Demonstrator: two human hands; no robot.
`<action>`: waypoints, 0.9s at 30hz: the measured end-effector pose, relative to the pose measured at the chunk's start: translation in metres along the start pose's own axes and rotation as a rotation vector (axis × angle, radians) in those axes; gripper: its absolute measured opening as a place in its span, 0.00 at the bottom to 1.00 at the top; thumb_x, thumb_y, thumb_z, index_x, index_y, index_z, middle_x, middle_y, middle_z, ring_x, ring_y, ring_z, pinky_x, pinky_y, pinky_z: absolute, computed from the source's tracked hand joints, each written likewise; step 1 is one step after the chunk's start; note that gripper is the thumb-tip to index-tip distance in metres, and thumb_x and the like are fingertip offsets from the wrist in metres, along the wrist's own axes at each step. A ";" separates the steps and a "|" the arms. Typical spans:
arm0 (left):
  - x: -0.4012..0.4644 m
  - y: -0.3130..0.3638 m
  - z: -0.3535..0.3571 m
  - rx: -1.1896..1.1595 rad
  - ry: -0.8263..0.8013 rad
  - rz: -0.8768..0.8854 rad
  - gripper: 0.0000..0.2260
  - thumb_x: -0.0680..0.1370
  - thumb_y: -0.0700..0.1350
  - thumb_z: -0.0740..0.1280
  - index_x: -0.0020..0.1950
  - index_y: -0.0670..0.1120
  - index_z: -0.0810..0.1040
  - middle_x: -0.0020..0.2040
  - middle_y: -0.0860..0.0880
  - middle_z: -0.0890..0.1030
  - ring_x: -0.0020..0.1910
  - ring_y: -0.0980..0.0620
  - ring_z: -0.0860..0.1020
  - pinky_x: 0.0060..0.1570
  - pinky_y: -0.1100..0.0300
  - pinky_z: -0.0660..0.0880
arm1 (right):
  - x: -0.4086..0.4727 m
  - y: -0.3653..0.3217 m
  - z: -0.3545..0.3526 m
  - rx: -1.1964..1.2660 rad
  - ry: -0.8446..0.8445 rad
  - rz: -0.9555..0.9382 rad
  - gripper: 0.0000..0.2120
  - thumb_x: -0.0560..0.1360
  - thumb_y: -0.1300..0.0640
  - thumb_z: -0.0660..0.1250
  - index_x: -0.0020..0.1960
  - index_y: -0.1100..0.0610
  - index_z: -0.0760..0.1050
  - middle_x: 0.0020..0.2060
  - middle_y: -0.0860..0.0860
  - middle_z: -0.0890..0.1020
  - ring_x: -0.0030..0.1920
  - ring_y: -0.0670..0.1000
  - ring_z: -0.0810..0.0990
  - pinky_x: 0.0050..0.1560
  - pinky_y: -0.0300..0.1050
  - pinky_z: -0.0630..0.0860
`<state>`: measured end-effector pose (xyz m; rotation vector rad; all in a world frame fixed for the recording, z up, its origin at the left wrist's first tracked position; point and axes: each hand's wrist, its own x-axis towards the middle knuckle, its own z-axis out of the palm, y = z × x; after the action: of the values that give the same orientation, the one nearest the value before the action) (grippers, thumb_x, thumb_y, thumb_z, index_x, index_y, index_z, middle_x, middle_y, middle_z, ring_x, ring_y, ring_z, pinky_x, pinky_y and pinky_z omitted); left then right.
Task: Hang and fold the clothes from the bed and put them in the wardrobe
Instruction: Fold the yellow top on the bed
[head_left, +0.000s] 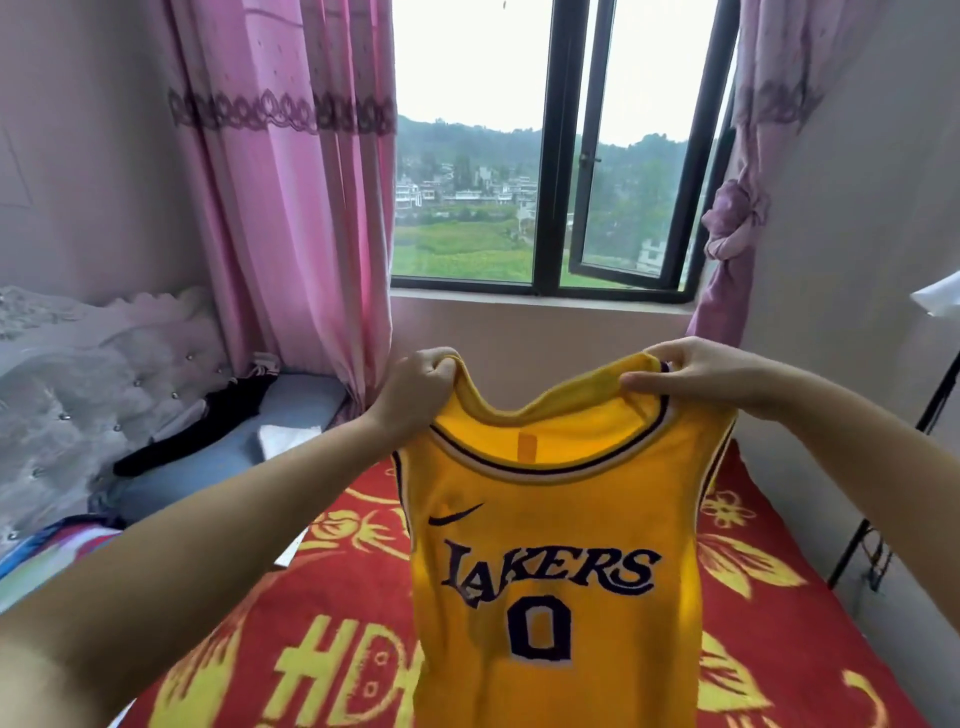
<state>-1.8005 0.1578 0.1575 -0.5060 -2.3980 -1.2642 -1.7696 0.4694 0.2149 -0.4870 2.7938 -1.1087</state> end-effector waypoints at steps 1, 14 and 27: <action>-0.001 -0.002 -0.004 0.106 -0.054 0.082 0.13 0.72 0.47 0.54 0.33 0.41 0.70 0.29 0.43 0.71 0.31 0.48 0.68 0.34 0.49 0.69 | -0.002 0.002 -0.006 -0.004 -0.099 0.037 0.24 0.63 0.36 0.72 0.51 0.51 0.79 0.43 0.51 0.85 0.42 0.52 0.85 0.37 0.39 0.79; 0.007 -0.021 -0.019 -0.344 -0.521 -0.564 0.24 0.71 0.54 0.74 0.61 0.42 0.76 0.50 0.42 0.84 0.46 0.44 0.84 0.42 0.54 0.81 | 0.012 0.046 0.011 0.032 0.198 0.314 0.17 0.76 0.47 0.67 0.50 0.61 0.80 0.43 0.56 0.84 0.42 0.56 0.83 0.46 0.50 0.81; 0.004 0.076 0.052 -1.162 -0.256 -0.811 0.12 0.82 0.40 0.55 0.45 0.38 0.76 0.36 0.43 0.79 0.33 0.48 0.80 0.34 0.56 0.80 | 0.019 -0.036 0.078 -0.084 -0.024 -0.126 0.15 0.77 0.44 0.64 0.61 0.49 0.71 0.49 0.47 0.81 0.49 0.47 0.80 0.51 0.43 0.76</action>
<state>-1.7759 0.2423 0.1856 0.1004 -1.8057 -3.0942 -1.7625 0.3878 0.1832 -0.6884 2.8320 -1.0037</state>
